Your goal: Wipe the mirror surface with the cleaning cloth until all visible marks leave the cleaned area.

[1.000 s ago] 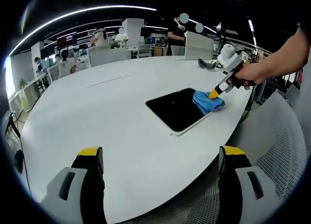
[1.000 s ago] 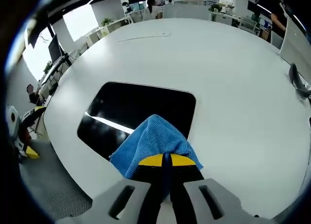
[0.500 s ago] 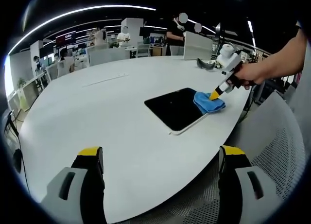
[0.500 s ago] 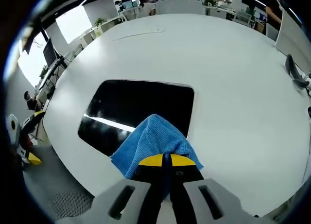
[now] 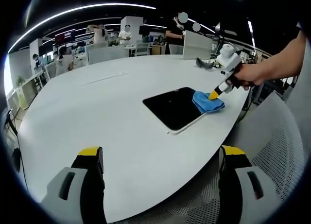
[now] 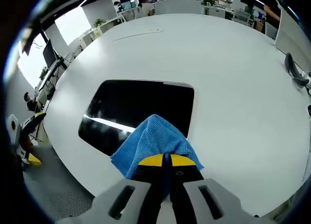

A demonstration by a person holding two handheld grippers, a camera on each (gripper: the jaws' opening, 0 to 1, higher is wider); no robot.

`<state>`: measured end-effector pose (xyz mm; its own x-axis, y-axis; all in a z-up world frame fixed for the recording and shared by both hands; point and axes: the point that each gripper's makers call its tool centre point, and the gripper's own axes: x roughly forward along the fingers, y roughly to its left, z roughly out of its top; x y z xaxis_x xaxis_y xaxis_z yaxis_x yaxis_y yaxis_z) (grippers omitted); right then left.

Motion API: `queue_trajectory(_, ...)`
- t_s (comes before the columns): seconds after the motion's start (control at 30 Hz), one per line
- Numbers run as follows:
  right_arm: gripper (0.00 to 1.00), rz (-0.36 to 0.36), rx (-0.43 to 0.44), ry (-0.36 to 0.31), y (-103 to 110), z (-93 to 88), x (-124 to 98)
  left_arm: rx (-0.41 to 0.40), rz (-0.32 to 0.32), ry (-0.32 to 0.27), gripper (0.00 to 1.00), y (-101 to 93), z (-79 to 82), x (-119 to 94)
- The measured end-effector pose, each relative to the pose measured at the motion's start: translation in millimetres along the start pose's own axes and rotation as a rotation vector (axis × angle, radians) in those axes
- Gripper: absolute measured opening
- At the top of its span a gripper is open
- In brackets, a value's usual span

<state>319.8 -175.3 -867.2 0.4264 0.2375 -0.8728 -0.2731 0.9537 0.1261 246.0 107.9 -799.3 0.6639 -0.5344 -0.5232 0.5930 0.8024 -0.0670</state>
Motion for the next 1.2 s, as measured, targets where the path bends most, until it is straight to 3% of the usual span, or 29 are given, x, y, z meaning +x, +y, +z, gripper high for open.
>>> queue_trajectory(0.5, 0.0, 0.011, 0.047, 0.013, 10, 3.6, 3, -0.027, -0.034, -0.028, 0.99, -6.8, 7.2, 0)
queue_trajectory(0.73, 0.0, 0.029, 0.073, -0.011, 30, 9.7, 8, -0.017, -0.008, -0.04, 0.99, -2.5, 9.8, -1)
queue_trajectory(1.2, 0.0, 0.06, 0.072, -0.014, 63, 15.8, 16, -0.035, -0.028, -0.019, 0.99, -4.9, 6.9, -1)
